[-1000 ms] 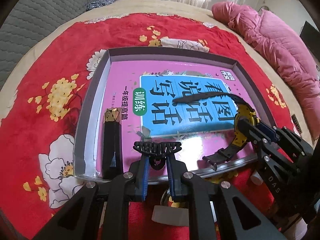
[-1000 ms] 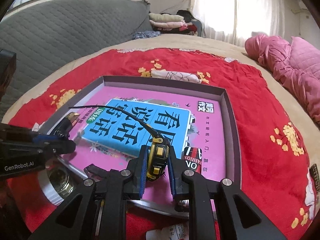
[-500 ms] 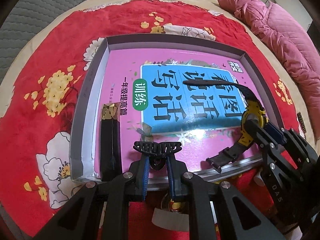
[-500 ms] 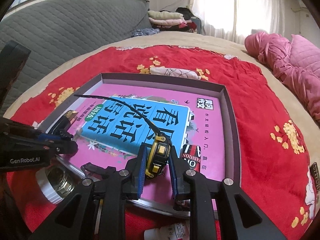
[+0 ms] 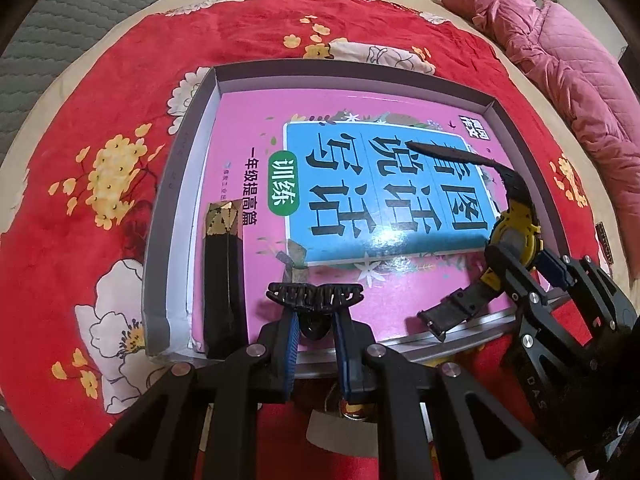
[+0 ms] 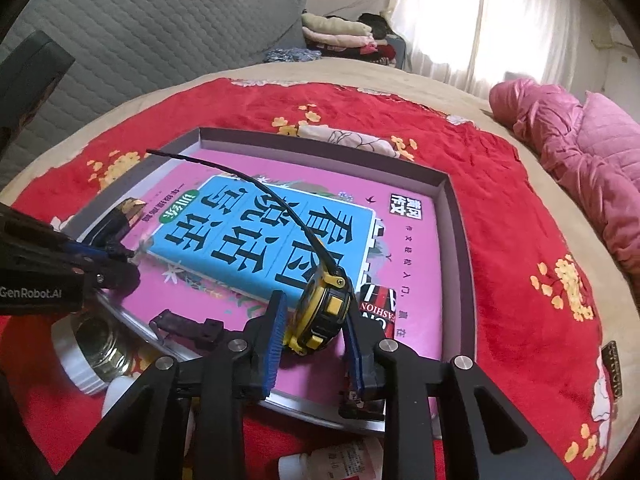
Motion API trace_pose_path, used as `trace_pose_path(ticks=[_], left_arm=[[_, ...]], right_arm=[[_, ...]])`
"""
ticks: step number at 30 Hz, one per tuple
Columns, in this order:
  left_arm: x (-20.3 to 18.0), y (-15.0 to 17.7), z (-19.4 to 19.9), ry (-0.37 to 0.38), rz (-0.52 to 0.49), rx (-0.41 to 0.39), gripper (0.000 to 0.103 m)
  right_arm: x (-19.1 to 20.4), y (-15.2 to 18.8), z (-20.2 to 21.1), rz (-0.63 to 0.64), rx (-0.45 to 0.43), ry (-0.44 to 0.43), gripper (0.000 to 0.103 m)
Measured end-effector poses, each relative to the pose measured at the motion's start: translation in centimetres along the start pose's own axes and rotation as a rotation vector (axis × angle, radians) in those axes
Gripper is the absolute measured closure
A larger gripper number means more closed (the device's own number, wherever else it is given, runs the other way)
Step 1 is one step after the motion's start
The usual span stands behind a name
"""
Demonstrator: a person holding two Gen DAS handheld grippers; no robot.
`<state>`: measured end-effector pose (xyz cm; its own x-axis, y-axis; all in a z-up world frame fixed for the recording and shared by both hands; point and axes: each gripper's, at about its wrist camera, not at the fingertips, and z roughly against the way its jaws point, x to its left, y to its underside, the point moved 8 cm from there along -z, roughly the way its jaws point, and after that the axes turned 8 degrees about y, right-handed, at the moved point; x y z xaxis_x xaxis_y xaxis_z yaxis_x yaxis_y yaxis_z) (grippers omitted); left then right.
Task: Organize rigid objects
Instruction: 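Lower the watch onto the workbook and open left tool while right tool releases it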
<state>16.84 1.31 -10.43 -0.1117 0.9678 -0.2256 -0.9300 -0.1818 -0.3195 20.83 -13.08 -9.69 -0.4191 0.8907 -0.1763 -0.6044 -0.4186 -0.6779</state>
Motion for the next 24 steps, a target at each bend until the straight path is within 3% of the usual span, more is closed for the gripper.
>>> trace_pose_path(ticks=[15, 24], left_arm=[[0.28, -0.13, -0.25, -0.028, 0.028, 0.093, 0.086], [0.32, -0.14, -0.19, -0.043, 0.017, 0.065, 0.086]], right_arm=[[-0.08, -0.17, 0.1, 0.01, -0.003, 0.012, 0.074], [-0.06, -0.17, 0.09, 0.008, -0.002, 0.012, 0.073]])
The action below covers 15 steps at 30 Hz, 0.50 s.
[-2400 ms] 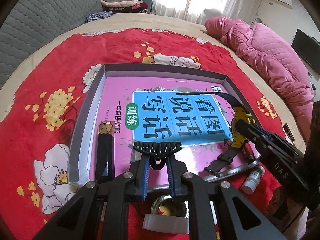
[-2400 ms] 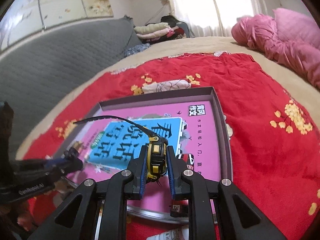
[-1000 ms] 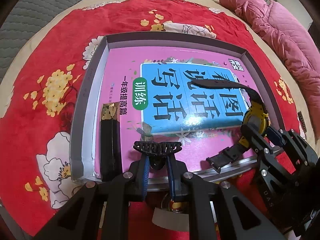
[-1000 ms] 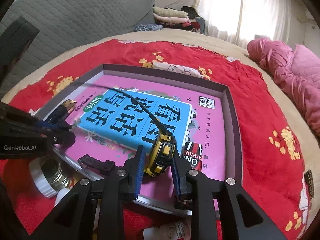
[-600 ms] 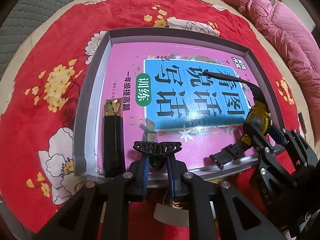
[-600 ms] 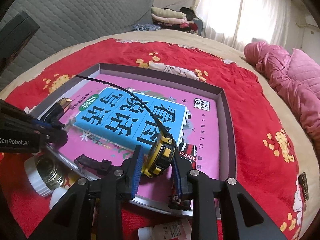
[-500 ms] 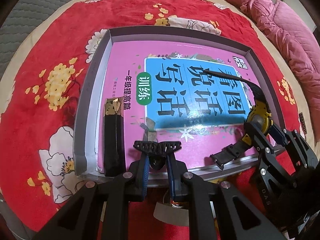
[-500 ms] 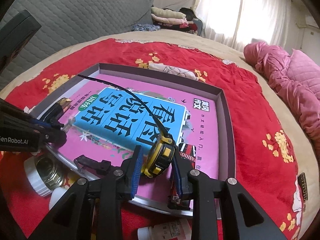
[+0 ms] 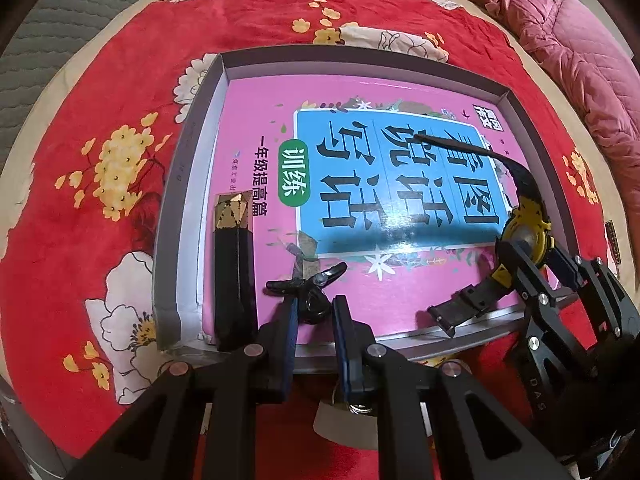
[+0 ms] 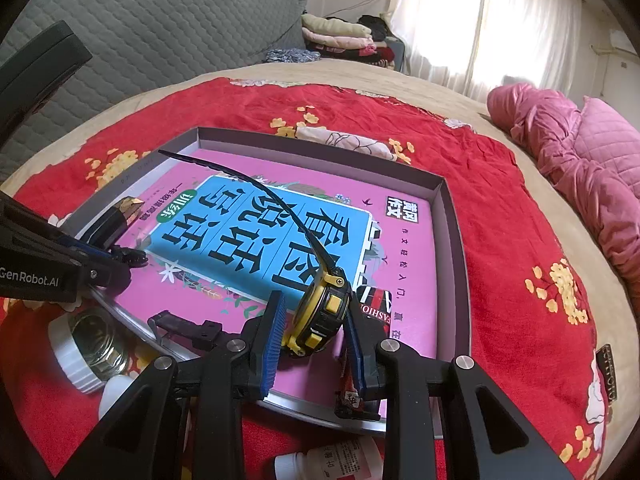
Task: Organize rigid objects
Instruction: 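Lower the watch onto the workbook and open left tool while right tool releases it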
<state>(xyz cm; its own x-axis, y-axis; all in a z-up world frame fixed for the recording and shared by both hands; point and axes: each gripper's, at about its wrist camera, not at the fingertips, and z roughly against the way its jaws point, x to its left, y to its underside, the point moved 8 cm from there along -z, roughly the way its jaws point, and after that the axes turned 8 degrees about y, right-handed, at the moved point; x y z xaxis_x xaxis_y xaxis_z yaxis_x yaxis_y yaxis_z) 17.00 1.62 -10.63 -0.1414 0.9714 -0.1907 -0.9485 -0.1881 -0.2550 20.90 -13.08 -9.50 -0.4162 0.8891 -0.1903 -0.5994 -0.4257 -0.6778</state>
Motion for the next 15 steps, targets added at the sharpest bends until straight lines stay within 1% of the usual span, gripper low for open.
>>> trace_pose_path(ticks=[4, 8, 15], left_arm=[[0.3, 0.3, 0.7, 0.008, 0.01, -0.033, 0.086], [0.5, 0.7, 1.3, 0.0, -0.004, -0.051, 0.085], [0.6, 1.1, 2.4, 0.018, -0.002, -0.083, 0.083]], right_arm=[[-0.2, -0.1, 0.0, -0.005, -0.002, 0.007, 0.073], [-0.3, -0.1, 0.1, -0.007, 0.0, 0.012, 0.073], [-0.6, -0.1, 0.1, -0.003, 0.001, 0.024, 0.073]])
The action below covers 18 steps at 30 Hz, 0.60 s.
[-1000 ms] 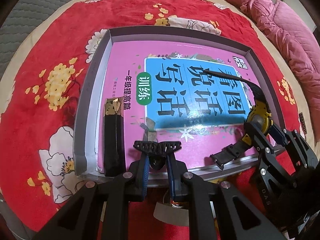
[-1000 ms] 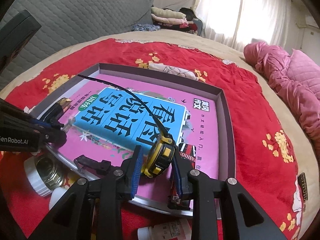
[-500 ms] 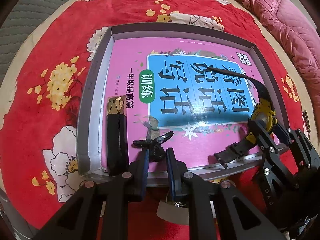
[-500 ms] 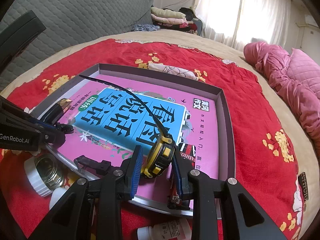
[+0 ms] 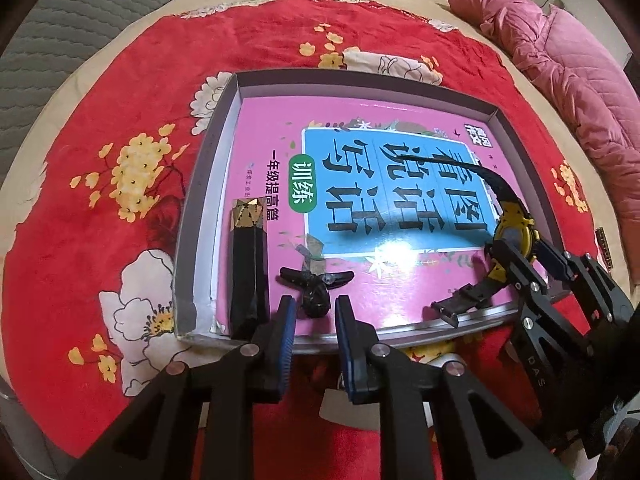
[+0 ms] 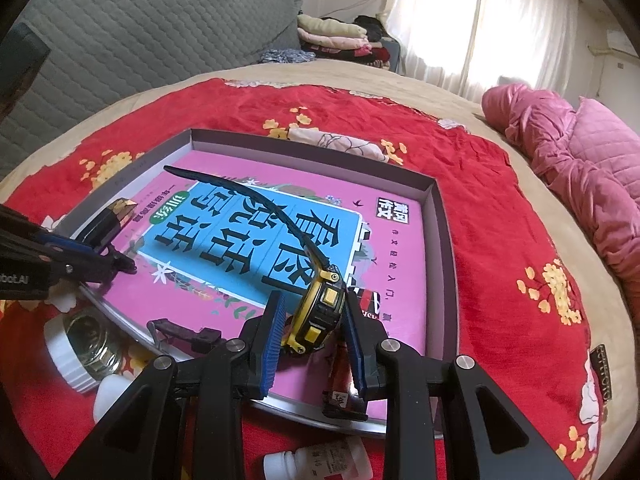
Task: Organize rigid objects
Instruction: 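Lower the watch onto the workbook and open left tool while right tool releases it, then withdraw both open tools from the box toward the remaining objects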
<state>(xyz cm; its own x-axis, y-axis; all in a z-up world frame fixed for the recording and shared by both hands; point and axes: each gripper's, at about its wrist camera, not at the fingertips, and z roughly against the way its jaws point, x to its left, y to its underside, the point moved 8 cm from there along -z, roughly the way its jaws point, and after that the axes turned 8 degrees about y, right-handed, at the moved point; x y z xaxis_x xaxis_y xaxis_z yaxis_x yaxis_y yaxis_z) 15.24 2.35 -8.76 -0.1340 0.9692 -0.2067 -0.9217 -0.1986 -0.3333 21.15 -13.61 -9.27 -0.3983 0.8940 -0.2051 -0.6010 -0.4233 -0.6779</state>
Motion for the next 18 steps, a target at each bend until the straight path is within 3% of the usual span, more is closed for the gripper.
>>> trace_pose_path(ticks=[15, 18], left_arm=[[0.1, 0.7, 1.9, 0.03, 0.001, -0.072, 0.083], [-0.2, 0.9, 2.4, 0.035, -0.019, -0.091, 0.078]], right_arm=[[-0.6, -0.1, 0.0, -0.012, -0.007, 0.022, 0.07], [-0.4, -0.3, 0.1, -0.013, -0.016, 0.009, 0.069]])
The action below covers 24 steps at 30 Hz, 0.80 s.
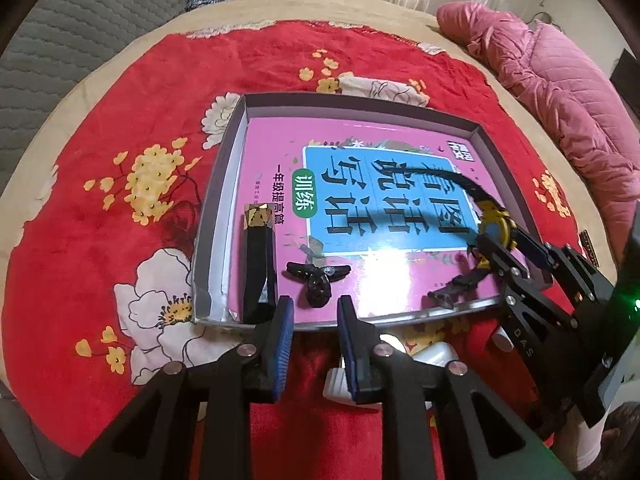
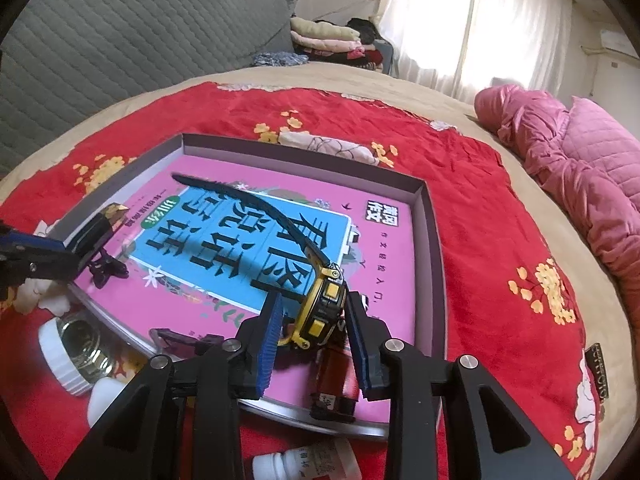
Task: Organize rigid objects
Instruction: 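Withdraw both open tools from the box toward the remaining objects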
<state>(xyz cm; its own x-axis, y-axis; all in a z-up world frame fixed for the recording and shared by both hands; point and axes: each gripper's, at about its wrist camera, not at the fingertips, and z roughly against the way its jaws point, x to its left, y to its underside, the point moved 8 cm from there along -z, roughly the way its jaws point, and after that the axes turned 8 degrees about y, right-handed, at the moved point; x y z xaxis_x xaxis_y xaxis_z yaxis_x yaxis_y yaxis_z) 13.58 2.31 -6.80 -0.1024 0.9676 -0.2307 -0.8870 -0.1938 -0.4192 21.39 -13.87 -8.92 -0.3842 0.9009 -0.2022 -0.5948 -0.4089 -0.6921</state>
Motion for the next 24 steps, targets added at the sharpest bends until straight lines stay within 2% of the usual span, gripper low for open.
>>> trace_pose_path(ticks=[2, 4, 8, 24], left_arm=[[-0.2, 0.2, 0.1, 0.008, -0.007, -0.001, 0.07], [-0.4, 0.5, 0.2, 0.01, -0.013, 0.0, 0.069], [-0.5, 0.7, 0.3, 0.009, -0.014, 0.0, 0.068], [0.3, 0.8, 1.3, -0.004, 0.006, -0.027, 0.068]], right_arm=[[0.1, 0.0, 0.0, -0.006, -0.002, -0.012, 0.066], [0.2, -0.1, 0.1, -0.012, -0.005, -0.024, 0.065], [0.2, -0.1, 0.2, -0.037, -0.005, -0.055, 0.053], [-0.1, -0.8, 1.2, -0.057, -0.062, -0.095, 0.05]])
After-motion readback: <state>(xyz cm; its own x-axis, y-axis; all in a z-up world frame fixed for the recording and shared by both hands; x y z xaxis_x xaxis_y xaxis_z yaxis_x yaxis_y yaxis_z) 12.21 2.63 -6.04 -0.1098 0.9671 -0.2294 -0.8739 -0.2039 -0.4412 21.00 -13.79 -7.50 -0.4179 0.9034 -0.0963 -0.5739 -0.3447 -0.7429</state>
